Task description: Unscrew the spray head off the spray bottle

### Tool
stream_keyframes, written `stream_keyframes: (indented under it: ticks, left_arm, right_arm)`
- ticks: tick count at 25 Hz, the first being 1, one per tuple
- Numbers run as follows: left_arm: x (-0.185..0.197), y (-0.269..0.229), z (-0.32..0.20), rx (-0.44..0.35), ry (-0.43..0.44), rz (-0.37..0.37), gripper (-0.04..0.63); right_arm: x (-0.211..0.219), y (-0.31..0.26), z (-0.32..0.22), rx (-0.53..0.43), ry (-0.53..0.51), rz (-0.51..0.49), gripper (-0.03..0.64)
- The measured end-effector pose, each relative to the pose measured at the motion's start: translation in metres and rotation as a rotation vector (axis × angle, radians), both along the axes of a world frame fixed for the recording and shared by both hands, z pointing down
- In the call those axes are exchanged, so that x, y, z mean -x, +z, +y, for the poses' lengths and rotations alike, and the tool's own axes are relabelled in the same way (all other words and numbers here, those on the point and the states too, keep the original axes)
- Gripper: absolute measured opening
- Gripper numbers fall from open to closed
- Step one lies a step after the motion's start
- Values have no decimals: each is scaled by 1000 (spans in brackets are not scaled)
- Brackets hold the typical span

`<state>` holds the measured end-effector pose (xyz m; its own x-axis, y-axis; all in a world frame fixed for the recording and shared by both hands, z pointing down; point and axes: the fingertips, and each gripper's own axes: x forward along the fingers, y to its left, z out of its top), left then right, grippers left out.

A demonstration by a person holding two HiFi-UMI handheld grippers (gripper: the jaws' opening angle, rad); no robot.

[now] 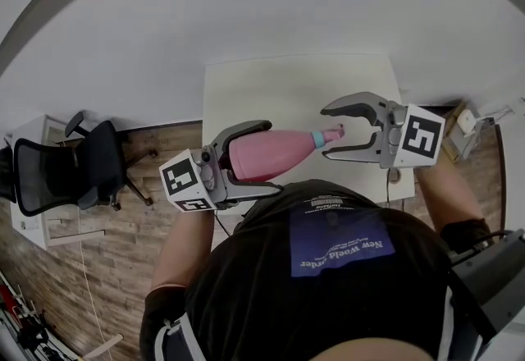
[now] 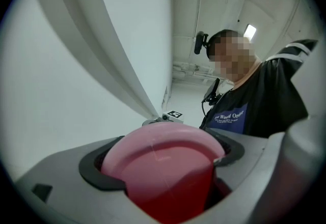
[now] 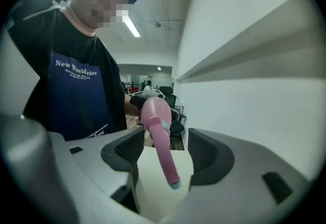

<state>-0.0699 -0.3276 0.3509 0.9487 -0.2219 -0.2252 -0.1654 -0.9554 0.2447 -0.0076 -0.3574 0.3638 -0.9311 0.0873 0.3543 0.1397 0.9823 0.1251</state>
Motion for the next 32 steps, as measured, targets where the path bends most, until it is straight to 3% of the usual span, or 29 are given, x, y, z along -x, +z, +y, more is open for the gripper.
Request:
stream_keyframes:
  ticks: [1,4,6,12,14,16,19,23,25,29,32]
  left_arm:
    - [-1,-1,-1,18,5,20,502]
    - [3,-3,-5,74,14,79,502]
    - [6,-3,-7,124,40,122,502]
    - [13,-6,-11,358,171,309,502]
    - [13,-6,-12,369,173,330,502]
    - [12,-5,-12,327,156,317,502]
    - [14,-4,-8,225,105,260,502]
    - [13,-3,-3,73,-7,133,502]
    - [18,-3,-6,-1,-64,77,502]
    - [27,-4,-11,-130,-135,-30,502]
    - [23,-4,-7,-212,-138,-97,502]
  right_arm:
    - [3,-2,3,-29,-15,-7,258]
    - [8,-9,10,-78,-36,-43,126]
    - [5,-7,12,-127,-51,-26,121]
    - [6,-17,24,-420,-155,-51,120]
    - [7,-17,24,-425,-152,-54,120]
    - [6,-14,21,-373,-136,-48,121]
    - [0,-13,11,-226,-67,-43,159]
    - [-22,-28,-8,109,70,-138,242]
    - [-32,-30,-27,318,127,-199,242]
    - [-32,-8,-46,826,166,-239,274]
    - [-21,4,-47,1091,138,-247,298]
